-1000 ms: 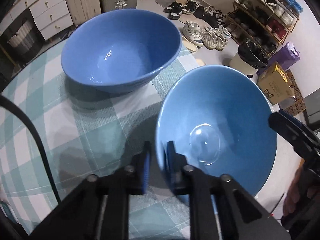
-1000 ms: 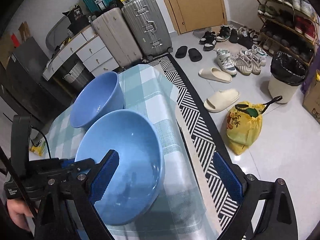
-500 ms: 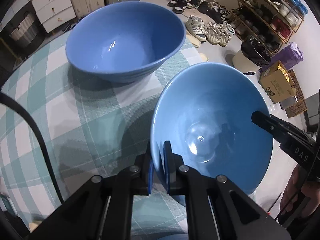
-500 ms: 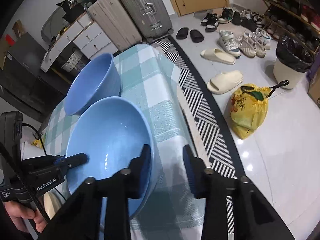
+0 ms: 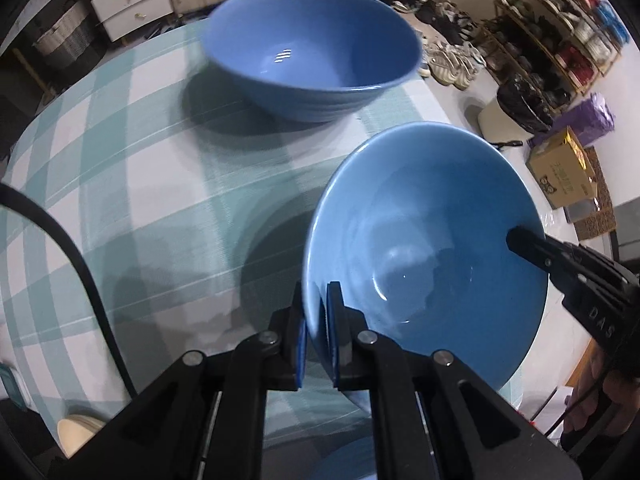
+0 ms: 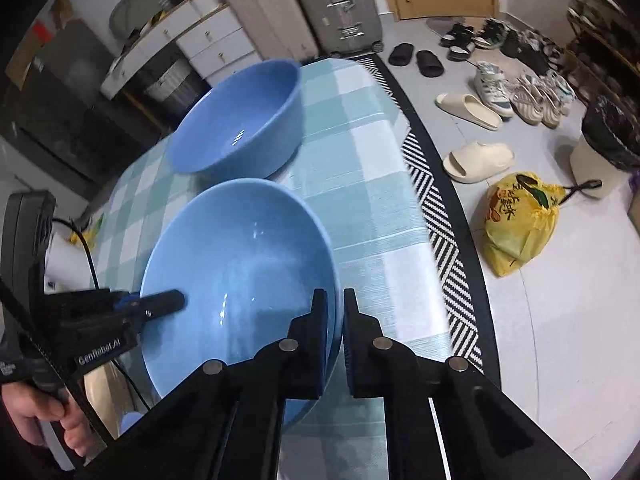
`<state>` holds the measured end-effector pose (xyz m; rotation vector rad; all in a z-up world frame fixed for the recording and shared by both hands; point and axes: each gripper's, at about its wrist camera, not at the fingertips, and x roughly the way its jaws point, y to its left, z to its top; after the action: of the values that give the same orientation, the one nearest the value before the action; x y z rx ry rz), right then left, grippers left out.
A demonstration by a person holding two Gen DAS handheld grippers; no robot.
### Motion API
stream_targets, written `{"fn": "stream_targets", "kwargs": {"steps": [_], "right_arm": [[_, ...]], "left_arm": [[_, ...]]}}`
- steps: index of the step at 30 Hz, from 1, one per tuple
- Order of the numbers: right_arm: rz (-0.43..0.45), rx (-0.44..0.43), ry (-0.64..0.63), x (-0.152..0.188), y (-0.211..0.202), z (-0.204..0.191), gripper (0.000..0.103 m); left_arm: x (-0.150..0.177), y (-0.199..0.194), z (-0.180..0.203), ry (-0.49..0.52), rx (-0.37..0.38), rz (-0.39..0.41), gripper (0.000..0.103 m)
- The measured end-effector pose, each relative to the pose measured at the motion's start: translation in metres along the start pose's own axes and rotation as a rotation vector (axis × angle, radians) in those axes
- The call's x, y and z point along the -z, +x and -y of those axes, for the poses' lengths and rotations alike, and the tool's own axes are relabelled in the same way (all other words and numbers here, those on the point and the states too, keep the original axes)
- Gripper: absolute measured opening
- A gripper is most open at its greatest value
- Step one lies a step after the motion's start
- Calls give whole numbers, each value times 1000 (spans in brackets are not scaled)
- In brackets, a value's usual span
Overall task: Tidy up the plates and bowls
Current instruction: 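Close the right gripper on the blue bowl rim while the left gripper holds it, then lift the blue bowl with both grippers and carry it toward the cream plate stack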
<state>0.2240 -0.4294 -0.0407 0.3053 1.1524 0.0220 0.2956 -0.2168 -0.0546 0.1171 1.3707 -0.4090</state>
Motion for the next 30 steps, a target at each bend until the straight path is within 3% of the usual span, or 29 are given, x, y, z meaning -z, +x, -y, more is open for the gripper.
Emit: {"fn": "stream_targets", "kwargs": {"steps": [15,30], "right_arm": [[-58,-4,-98,4,20,-82,7],[-104,15,-169,-5,54,-130,7]], "left_arm": [[37,-26,-68,-71,2,30,6],[55,-23,-103,-100,-76,82,9]]}}
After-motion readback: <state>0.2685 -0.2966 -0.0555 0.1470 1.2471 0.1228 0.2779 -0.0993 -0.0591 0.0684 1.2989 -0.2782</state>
